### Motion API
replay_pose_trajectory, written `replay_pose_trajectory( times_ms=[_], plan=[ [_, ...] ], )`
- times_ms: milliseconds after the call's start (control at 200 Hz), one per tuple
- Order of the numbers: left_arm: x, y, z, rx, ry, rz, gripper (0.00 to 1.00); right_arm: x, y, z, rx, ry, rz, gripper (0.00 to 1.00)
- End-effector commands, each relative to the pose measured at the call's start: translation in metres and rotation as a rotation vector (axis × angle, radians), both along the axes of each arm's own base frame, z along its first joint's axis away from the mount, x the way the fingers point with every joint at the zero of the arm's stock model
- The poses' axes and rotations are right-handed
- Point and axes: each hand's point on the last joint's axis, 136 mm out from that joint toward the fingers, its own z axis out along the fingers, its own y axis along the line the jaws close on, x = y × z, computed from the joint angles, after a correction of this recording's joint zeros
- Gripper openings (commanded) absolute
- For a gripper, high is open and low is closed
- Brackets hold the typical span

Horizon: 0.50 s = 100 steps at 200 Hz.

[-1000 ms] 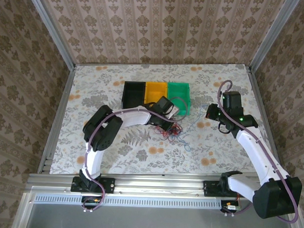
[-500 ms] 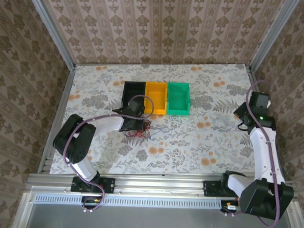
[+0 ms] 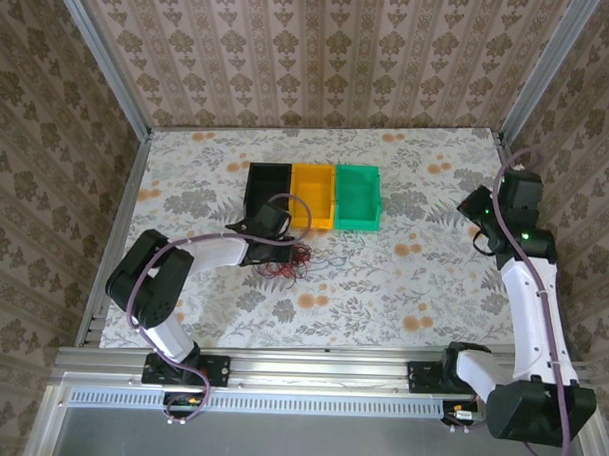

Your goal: Untangle the cables

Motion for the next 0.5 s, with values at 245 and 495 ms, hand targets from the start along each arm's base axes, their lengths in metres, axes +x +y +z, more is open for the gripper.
replay_pose_trajectory(
  times_ms=[245,495],
  plan=[
    [-0.003,-0.016,-0.004,-0.140,0.009,-0.107,0.00,0.054,0.103,0.102,-0.066,-0.227,0.353,0.00],
    [-0.003,-0.009,-0.006,-0.131,0.007,-0.078,0.00,0.111,0.158,0.069,-0.052,-0.158,0.479,0.00]
  ],
)
